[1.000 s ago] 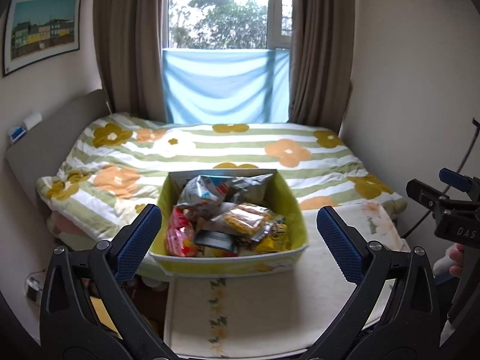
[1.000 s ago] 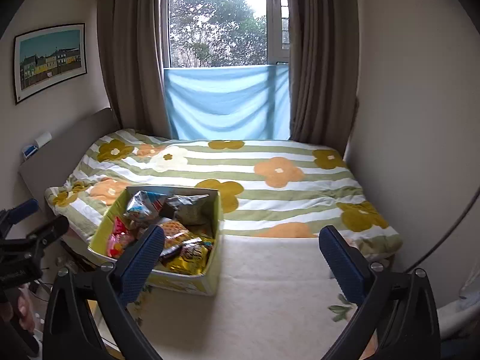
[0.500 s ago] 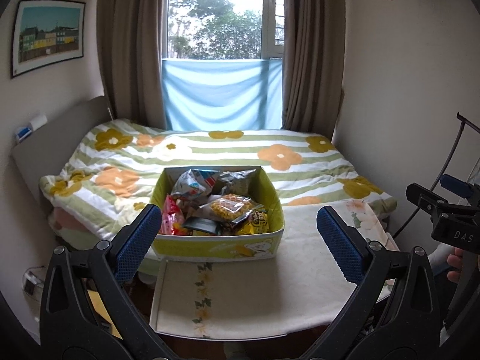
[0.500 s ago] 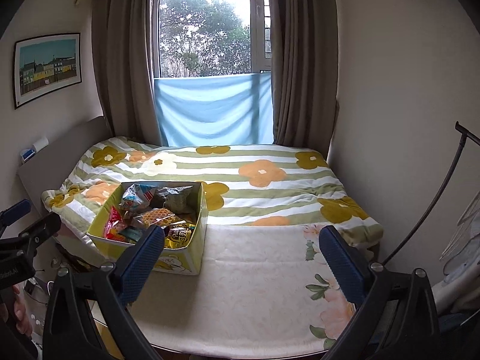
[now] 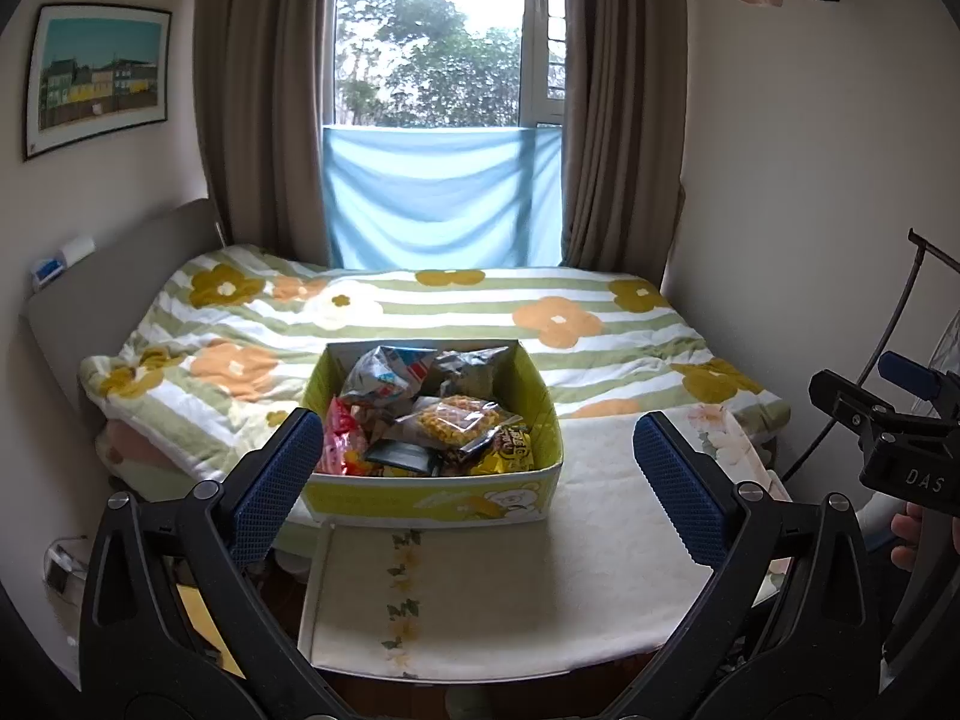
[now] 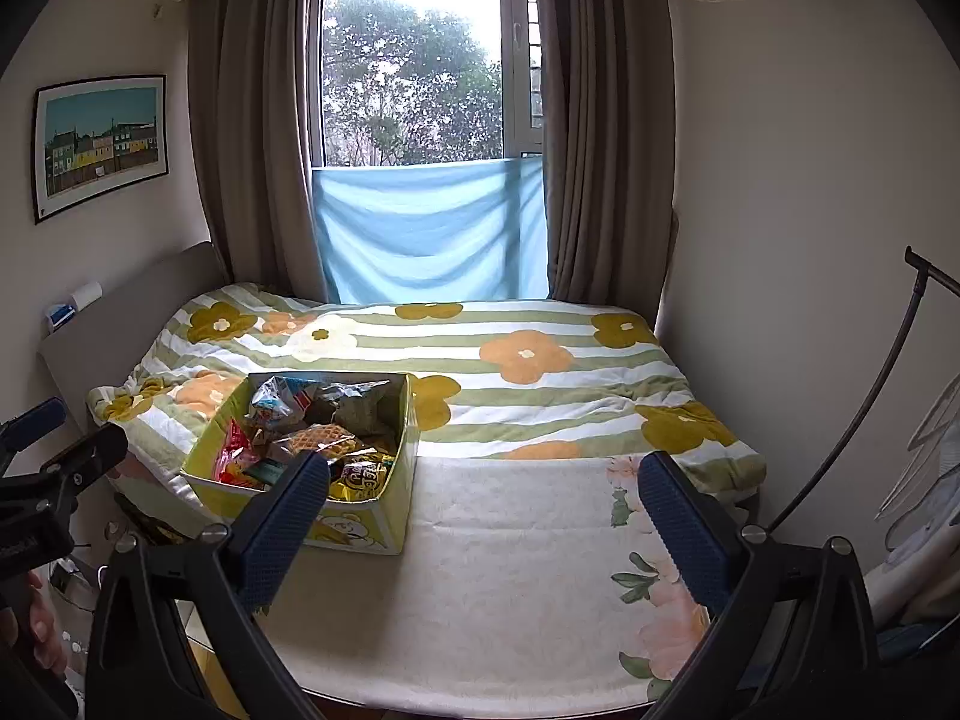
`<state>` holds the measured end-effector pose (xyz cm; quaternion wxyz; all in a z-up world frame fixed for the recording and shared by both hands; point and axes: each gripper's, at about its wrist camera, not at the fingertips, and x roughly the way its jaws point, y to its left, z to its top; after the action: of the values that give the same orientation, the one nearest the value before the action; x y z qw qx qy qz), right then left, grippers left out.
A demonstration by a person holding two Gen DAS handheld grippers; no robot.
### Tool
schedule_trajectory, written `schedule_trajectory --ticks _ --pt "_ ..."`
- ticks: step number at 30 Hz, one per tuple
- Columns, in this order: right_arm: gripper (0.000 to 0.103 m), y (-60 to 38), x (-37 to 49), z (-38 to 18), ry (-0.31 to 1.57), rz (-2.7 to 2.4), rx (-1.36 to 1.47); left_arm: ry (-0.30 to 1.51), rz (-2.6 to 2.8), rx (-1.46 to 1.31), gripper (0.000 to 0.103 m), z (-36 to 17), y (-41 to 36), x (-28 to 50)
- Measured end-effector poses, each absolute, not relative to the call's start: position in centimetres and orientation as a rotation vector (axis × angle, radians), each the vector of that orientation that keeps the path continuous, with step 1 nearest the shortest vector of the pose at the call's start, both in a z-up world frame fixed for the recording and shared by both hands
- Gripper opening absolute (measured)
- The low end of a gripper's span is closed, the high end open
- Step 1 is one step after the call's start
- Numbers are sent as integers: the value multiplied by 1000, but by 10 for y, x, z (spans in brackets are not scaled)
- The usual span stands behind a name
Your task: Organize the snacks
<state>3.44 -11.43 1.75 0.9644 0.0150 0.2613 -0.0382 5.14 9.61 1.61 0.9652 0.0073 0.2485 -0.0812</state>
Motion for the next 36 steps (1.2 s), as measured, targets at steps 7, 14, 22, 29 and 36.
schedule_trajectory --ticks 7,14,22,29,36 --pt "102 -117 35 17 530 -77 33 504 -165 22 103 16 95 54" --pt "102 -118 36 17 531 -80 35 504 -165 21 103 15 95 55" --pt "102 -120 39 16 535 -77 46 512 -163 20 103 14 95 61" --pt "102 -120 41 14 542 -76 52 531 -159 17 103 10 99 66" --pt "102 -119 42 13 539 -76 54 527 -144 27 103 9 101 67"
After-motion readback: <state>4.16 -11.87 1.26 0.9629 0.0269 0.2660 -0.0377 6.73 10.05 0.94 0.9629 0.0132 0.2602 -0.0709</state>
